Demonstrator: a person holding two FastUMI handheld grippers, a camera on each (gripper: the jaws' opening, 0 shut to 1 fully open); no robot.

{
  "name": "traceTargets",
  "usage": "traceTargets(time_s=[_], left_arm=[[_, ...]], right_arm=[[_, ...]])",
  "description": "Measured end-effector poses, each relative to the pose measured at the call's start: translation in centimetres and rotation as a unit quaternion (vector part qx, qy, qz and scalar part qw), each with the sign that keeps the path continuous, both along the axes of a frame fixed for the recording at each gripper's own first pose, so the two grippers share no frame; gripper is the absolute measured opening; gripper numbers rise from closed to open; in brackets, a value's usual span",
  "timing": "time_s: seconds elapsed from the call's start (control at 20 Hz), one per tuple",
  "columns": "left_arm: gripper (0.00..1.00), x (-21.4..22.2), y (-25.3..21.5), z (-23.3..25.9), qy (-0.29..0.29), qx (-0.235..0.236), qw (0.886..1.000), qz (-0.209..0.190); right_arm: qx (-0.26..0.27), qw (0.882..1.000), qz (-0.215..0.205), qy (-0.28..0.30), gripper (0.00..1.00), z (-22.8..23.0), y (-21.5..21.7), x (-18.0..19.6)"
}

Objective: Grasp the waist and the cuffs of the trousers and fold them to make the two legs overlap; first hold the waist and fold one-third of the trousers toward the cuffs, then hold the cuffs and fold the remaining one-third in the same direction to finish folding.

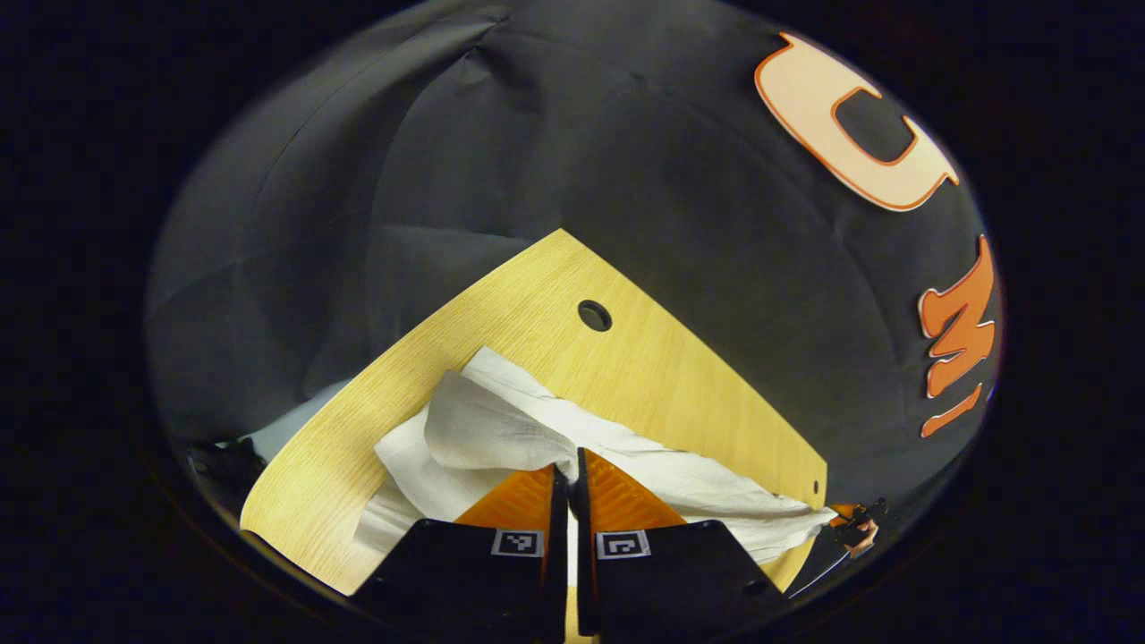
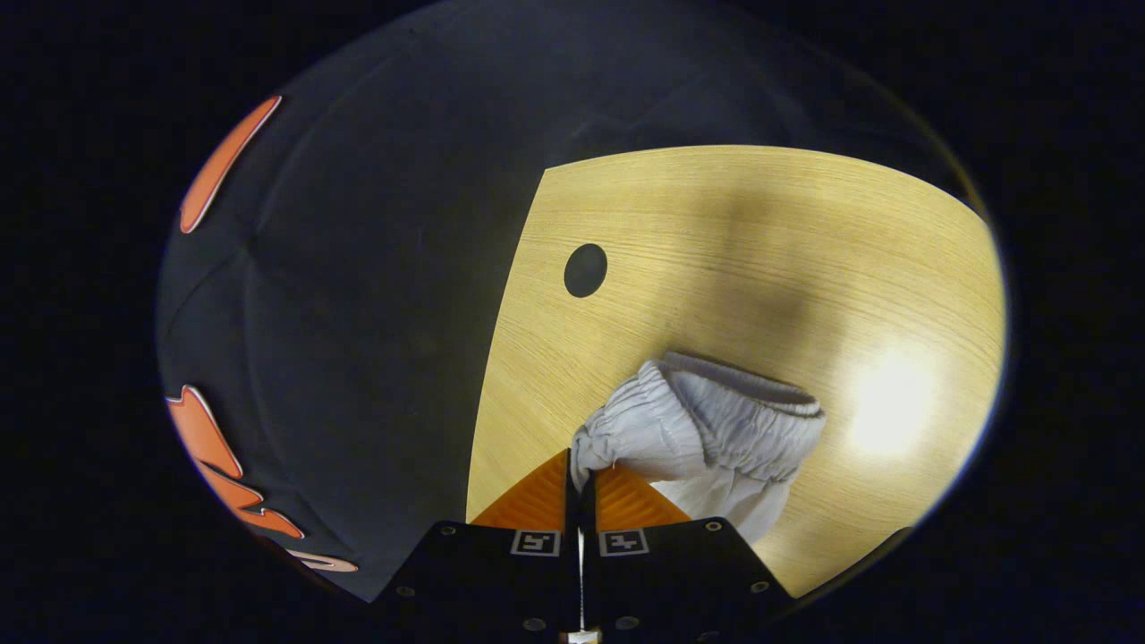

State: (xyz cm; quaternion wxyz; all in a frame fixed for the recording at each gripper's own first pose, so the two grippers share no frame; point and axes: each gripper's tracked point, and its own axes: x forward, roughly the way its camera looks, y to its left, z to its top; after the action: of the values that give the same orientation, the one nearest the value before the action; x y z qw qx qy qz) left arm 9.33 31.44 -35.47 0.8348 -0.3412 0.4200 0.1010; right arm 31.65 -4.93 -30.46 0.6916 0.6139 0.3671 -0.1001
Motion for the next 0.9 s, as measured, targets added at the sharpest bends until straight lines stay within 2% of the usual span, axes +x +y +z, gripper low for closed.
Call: traceTargets(time_s=[0.1, 0.15, 0.2, 0.25, 0.4, 0.45, 0.65, 0.75, 0.9], left_arm=[[0.13, 0.2, -0.1, -1.1, 0.021, 0.019, 1.000, -0.008], [0.16, 0.1, -0.1, -1.2, 0.025, 0.026, 0.999, -0.014], [0.30, -0.1, -0.4, -0.9, 0.028, 0.030, 0.999, -0.024], [0.32, 0.0, -0.4, -0.4, 0.026, 0.040, 0.998, -0.030], [0.58, 0.1, -0.2, 0.0, 0.028, 0.059, 0.997, -0.036], [0.67, 0.0, 0.0, 0.6, 0.021, 0.069, 0.997, -0.032], [0.97, -0.5, -0.5, 3.3, -0.003, 0.096, 0.995, -0.038], [0.99, -0.9, -1.1, 4.8, -0.012, 0.116, 0.992, -0.052], [1.00, -2.1, -2.3, 7.3, -0.021, 0.140, 0.988, -0.067]], right_arm=[[-0.002, 1.000, 0.013, -0.016, 0.02, 0.0, 0.2, 0.1], [-0.006, 1.000, 0.016, -0.026, 0.12, 0.3, 0.0, 0.1], [-0.013, 0.999, 0.019, -0.030, 0.11, 0.3, -0.4, 0.0], [-0.021, 0.999, 0.023, -0.035, 0.40, 0.5, -0.7, -0.2], [-0.073, 0.996, 0.035, -0.034, 0.60, 0.5, -3.0, -1.5], [-0.098, 0.994, 0.042, -0.026, 0.78, 0.2, -3.6, -2.4], [-0.171, 0.981, 0.092, 0.023, 0.92, -3.5, -3.9, -6.6], [-0.180, 0.976, 0.115, 0.047, 0.96, -5.3, -3.5, -8.4], [-0.154, 0.979, 0.121, 0.054, 0.97, -6.8, -1.5, -8.8]])
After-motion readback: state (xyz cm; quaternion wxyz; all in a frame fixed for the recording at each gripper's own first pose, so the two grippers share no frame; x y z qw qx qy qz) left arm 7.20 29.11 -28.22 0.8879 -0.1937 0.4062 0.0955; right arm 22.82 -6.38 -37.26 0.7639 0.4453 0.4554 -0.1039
